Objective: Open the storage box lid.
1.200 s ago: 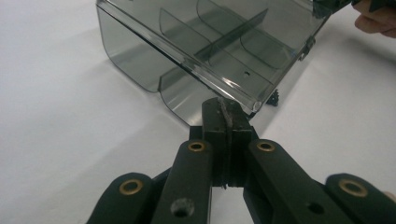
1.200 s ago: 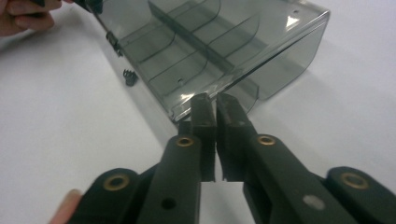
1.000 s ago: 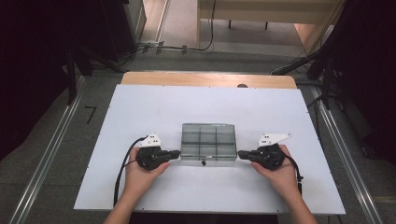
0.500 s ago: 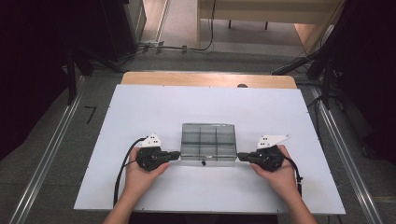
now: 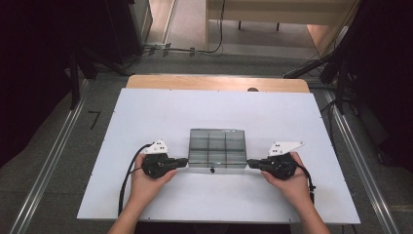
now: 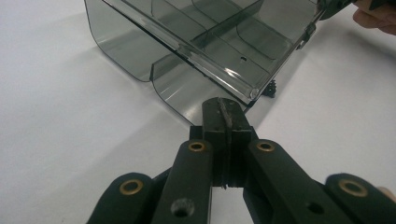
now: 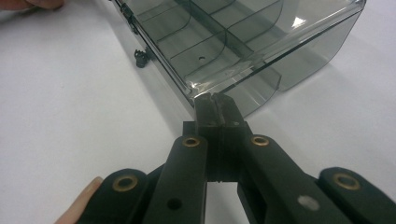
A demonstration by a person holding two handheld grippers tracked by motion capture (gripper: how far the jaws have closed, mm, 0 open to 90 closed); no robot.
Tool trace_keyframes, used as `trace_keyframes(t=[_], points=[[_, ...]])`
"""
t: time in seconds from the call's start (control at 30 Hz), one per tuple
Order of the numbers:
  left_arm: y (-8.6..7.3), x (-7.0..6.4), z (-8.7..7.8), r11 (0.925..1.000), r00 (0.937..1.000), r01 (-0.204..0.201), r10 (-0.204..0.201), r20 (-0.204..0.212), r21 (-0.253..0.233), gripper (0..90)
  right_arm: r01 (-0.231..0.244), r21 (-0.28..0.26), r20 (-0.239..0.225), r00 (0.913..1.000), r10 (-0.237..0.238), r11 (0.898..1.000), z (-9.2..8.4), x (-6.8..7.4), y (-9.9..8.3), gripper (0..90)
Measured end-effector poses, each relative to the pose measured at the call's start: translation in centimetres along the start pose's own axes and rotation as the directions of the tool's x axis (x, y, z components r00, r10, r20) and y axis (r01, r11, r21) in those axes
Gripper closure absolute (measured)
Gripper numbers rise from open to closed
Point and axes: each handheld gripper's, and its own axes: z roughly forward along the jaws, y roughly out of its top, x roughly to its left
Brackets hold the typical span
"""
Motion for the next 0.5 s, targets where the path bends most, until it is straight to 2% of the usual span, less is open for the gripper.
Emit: trace_keyframes(t=[0.17, 0.5], points=[[0.12, -0.04, -0.29, 0.9997, 0.9999, 0.008, -0.007, 0.013, -0.024, 90.0, 0.002, 0.001, 0.005, 1.0000, -0.002, 1.000, -0.01, 0.08, 0.02, 88.2], [0.25, -0.20, -0.42, 0.9991, 0.9998, 0.008, -0.007, 0.018, -0.041, 90.0, -0.004, -0.012, -0.005, 1.0000, 0.004, 1.000, -0.10, 0.15, 0.24, 88.2]])
